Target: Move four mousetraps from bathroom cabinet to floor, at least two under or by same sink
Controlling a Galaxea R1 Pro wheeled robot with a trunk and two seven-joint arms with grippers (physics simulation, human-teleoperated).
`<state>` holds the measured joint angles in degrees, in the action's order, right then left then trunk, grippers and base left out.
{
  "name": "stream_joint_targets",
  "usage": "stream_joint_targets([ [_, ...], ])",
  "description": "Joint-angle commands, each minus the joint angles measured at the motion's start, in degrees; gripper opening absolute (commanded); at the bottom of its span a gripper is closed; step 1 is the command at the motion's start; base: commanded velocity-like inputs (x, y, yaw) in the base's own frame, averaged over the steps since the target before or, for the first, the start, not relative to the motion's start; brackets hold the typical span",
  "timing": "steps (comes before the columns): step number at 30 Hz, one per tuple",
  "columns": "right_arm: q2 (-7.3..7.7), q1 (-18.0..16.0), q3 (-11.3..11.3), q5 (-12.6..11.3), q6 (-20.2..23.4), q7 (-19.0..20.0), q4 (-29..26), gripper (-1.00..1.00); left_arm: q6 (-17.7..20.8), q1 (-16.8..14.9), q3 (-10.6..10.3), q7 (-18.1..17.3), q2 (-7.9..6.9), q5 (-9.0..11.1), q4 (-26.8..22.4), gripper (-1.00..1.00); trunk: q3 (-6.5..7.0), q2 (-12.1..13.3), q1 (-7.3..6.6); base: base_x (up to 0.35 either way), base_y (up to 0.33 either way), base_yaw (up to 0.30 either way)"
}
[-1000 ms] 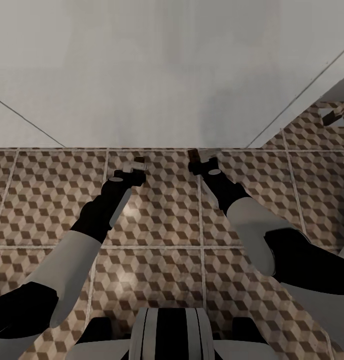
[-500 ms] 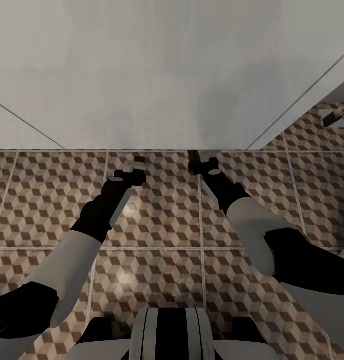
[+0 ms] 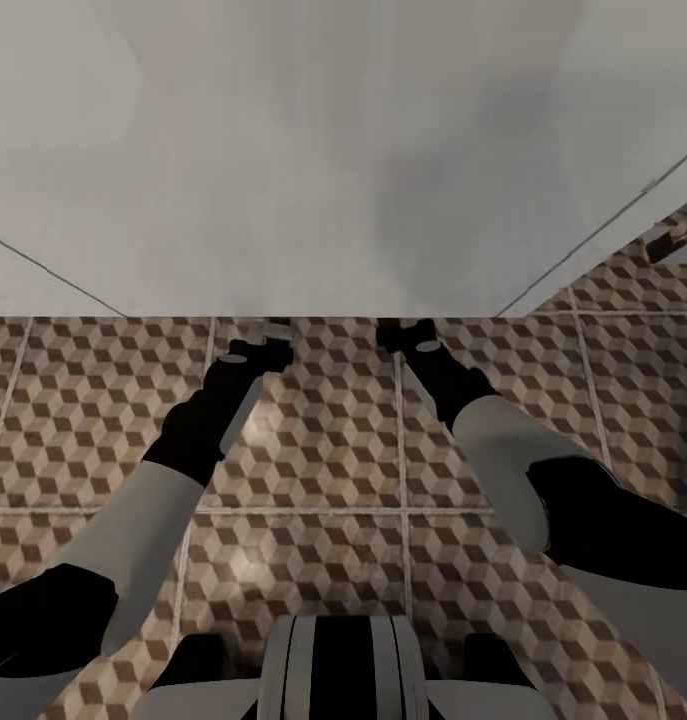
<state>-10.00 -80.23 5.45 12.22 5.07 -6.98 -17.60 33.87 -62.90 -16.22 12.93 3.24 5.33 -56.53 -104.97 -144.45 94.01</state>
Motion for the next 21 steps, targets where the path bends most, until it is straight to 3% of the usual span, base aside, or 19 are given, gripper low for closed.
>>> stream_joint_targets([
  [1, 0.00, -0.01, 0.26, 0.44, 0.47, -0.16, 0.45, -1.00, 0.23, -0.03, -0.13, 0.43, -0.01, 0.47, -0.03, -1.00, -0.03, -0.01, 0.01, 0.087, 0.000, 0.000],
  [21, 0.00, -0.01, 0.26, 0.37, 0.47, 0.21, 6.59, -1.00, 0.23, -0.01, -0.13, 0.43, 0.27, 0.49, -0.56, -1.00, -0.03, -0.01, 0.01, 0.010, 0.000, 0.000],
])
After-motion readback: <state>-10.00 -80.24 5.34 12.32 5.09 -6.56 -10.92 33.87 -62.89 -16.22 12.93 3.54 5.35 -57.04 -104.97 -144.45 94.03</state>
